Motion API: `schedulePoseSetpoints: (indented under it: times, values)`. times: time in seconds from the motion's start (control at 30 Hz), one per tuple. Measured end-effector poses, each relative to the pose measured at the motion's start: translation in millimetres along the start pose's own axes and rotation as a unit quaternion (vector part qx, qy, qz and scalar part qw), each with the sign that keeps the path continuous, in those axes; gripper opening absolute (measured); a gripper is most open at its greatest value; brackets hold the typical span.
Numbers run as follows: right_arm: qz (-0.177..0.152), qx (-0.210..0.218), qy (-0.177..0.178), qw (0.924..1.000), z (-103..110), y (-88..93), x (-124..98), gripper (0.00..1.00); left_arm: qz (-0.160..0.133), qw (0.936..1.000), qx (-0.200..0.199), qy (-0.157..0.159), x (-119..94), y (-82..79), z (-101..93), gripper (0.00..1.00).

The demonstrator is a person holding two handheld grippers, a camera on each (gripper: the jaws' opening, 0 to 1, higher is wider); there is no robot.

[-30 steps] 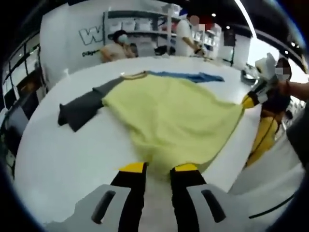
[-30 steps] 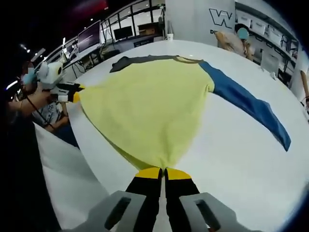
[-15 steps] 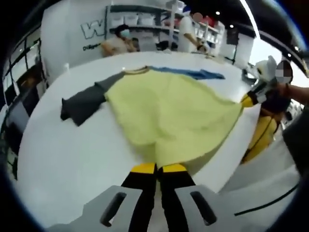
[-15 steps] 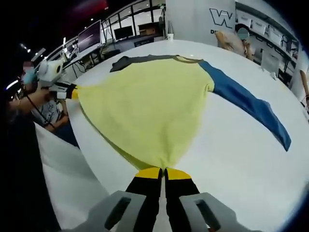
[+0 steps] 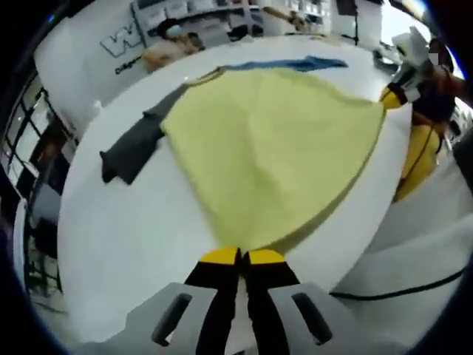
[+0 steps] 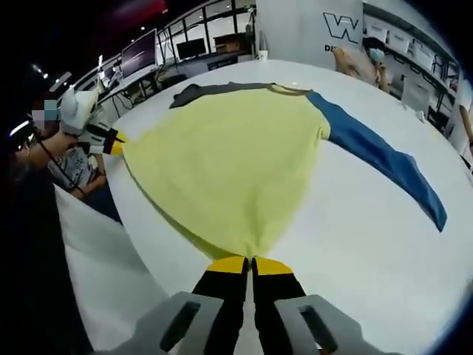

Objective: Fold the garment on the visible template until the final outline fits inside the template.

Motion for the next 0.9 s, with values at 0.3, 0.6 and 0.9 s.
schedulePoseSetpoints:
  times: [0.3,0.6,0.9]
  values:
    - [-0.012,0.008,-0.022,0.9996,1.6,-1.5,-3.0,0.06,-0.063,0.9945,-0.081,0.021,-12.8,6.4,13.6,0.22]
    - [-0.034,0.013,-0.051,0.9980,3.4,-10.2,-16.7,0.28,-0.103,0.9876,-0.109,0.048,-22.1,9.4,34.9,0.40]
    - [-0.052,0.021,-0.027,0.9981,-6.0,-14.9,-22.6,0.28,-0.129,0.9755,-0.175,0.034,-28.1,1.1,61.1,0.40]
Point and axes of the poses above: the point that each gripper's makers call its tool centre point, and the gripper's own axes: x roughly forward along the fingers, z roughly to its left, y roughly out of its underside, the point moved 7 cm from there along -x, roughly backward along the fingers, and after that the axes turned 4 degrees about -y, right-handed, at the moved point
